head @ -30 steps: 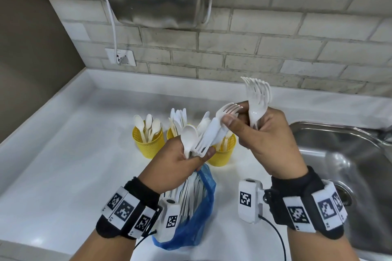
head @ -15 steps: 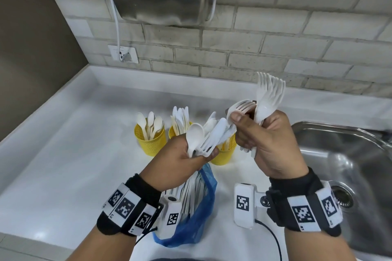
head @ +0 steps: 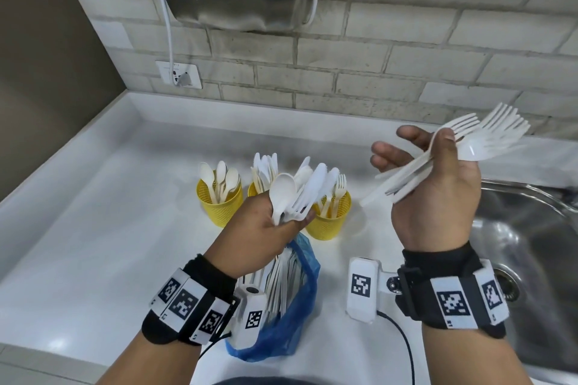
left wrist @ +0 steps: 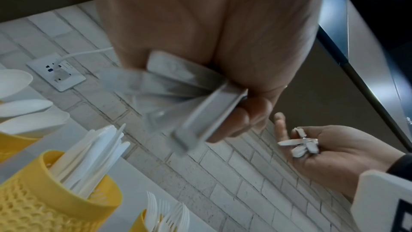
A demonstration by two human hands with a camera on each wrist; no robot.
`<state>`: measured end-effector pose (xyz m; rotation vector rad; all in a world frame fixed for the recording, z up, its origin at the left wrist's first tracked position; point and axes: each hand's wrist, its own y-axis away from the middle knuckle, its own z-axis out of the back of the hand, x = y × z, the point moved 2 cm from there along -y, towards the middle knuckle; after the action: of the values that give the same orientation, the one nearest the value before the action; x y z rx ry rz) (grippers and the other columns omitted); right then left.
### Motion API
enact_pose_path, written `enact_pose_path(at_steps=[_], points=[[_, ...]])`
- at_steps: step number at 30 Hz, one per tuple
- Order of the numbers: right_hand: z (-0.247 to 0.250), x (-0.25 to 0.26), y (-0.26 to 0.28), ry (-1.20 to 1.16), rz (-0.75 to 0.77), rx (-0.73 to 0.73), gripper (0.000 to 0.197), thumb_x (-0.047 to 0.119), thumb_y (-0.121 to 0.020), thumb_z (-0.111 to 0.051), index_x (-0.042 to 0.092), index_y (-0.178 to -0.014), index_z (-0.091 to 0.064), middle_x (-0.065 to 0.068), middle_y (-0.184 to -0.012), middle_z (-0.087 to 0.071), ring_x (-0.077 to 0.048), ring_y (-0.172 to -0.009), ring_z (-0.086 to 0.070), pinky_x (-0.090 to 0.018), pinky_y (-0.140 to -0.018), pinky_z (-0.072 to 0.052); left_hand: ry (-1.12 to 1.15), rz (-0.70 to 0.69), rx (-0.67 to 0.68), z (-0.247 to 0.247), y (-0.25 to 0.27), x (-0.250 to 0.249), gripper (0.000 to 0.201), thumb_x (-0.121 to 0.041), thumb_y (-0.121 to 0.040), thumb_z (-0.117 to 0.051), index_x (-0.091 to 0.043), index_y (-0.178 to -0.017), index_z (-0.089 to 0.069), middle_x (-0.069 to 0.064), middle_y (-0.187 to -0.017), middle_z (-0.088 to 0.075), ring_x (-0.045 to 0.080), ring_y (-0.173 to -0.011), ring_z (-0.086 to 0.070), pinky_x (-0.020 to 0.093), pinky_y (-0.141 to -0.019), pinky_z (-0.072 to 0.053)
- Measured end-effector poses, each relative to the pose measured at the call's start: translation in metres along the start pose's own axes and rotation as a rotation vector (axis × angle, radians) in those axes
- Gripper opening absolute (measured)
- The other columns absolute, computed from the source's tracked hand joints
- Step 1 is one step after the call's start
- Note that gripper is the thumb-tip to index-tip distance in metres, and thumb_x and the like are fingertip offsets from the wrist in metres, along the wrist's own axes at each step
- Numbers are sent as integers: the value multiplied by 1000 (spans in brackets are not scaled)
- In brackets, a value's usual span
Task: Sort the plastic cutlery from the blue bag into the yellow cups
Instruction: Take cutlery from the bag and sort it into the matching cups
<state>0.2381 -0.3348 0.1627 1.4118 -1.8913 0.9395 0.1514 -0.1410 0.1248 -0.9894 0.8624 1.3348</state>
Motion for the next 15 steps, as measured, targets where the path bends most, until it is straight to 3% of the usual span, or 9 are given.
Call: enact_pose_path(at_steps=[3, 5, 8, 11, 13, 15], points=[[-3, 0, 10, 139, 94, 67, 20, 26, -111, -44, 8, -103, -47, -12, -64, -54, -28, -35, -45, -29, -43, -40, -5, 32, -89, 0, -3, 8, 19, -28, -98, -68, -32, -80, -64, -14, -52, -57, 4, -47, -51, 20, -51, -44], [-5, -5, 20, 194, 125, 118, 31, 30, -104, -59, 9, -86, -45, -11, -55, -39, -21, -36, -34, -25, -46, -34, -12, 24, -147, 2, -6, 11, 8, -28, -97, -68, -29, -89, -69, -13, -61, -64, 1, -55, -59, 15, -56, -45], [-8, -18, 35, 276, 73, 251, 26, 30, -90, -78, 9, -92, -62, -2, -65, -57, -13, -48, -48, -23, -53, -40, -5, 1, -196, 3, -7, 12, 7, -25, -98, -69, -31, -99, -71, -17, -80, -73, -2, -76, -67, 12, -67, -48], [-14, -31, 51, 413, -41, 434, 9, 15, -88, -80, 13, -90, -72, 1, -70, -71, -7, -54, -59, -21, -53, -47, 16, 0, -206, 3, -8, 11, 14, -24, -99, -68, -31, -110, -73, -17, -94, -77, -2, -91, -71, 18, -78, -54], [-19, -36, 59, 506, -69, 523, 6, 11, -87, -80, 14, -85, -75, -3, -70, -74, -13, -56, -64, -27, -55, -51, 15, 16, -209, 4, -8, 13, 16, -24, -97, -66, -29, -109, -75, -12, -97, -78, 0, -92, -72, 21, -78, -57], [-23, -39, 61, 597, -54, 557, 11, 11, -88, -80, 14, -79, -76, 6, -64, -71, -9, -54, -62, -25, -55, -49, -17, 28, -225, 5, -9, 16, 20, -29, -92, -64, -21, -105, -75, -6, -93, -78, 4, -88, -73, 27, -75, -60]])
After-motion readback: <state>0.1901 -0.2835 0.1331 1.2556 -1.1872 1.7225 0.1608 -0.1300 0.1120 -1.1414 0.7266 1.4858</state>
